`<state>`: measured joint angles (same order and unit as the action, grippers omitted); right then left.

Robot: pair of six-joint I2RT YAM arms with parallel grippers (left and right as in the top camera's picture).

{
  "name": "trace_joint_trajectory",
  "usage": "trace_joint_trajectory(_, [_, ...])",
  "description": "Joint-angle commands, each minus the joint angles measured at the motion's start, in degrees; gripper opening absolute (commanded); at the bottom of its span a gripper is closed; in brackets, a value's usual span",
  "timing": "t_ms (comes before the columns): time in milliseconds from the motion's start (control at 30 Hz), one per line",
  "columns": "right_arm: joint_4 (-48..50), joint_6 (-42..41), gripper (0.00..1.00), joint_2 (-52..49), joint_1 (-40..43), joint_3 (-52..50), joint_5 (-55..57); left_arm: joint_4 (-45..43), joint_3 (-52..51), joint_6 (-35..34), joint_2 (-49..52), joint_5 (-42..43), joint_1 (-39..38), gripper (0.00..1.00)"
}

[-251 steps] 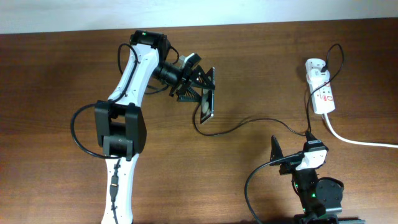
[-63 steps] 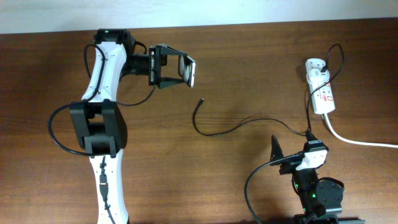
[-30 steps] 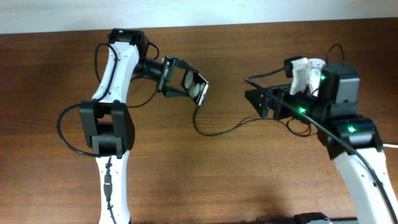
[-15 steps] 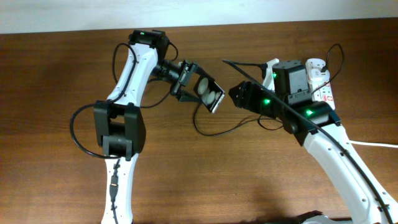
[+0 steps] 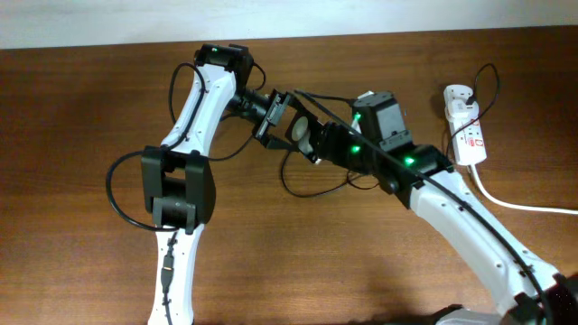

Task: Plug charger to phone and switch on socket
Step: 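Move the right gripper to the phone and grasp it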

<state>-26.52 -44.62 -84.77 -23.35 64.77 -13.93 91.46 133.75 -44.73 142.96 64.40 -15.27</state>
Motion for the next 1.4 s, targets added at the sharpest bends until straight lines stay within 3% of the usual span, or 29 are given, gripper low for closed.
trace_joint_trajectory(0, [1.1,-1.6,0.62,-0.7,-0.7,1.0,1.8,0.1,1.3,-2.0,-0.2,1.7,-0.7,0.0])
trace_joint_trajectory(267, [1.4,-2.4,0.57,-3.8,-0.7,1.0,1.1,0.1,1.3,-4.3,-0.2,1.7,-1.9,0.0])
trace_joint_trajectory(500, [1.9,-2.4,0.39,-3.8,-0.7,1.0,1.1,0.1,1.3,-4.3,-0.2,1.7,-1.9,0.01])
trace_joint_trajectory(967, [1.9,-2.4,0.18,-3.8,-0.6,1.0,-1.3,0.1,1.3,-4.3,-0.2,1.7,-1.9,0.03])
trace_joint_trajectory(1100, [1.9,-2.4,0.1,-3.8,-0.6,1.0,-1.8,0.1,1.3,-4.3,-0.2,1.7,-1.9,0.12])
trace_joint_trajectory(1167, [1.9,-2.4,0.05,-3.8,-0.6,1.0,-1.9,0.1,1.3,-4.3,-0.2,1.7,-1.9,0.12])
trace_joint_trajectory(1300, [1.9,-2.4,0.04,-3.8,-0.6,1.0,-1.9,0.1,1.3,-4.3,-0.2,1.7,-1.9,0.14])
trace_joint_trajectory(1367, [1.9,-2.4,0.04,-3.8,-0.6,1.0,-1.9,0.1,1.3,-4.3,-0.2,1.7,-1.9,0.26])
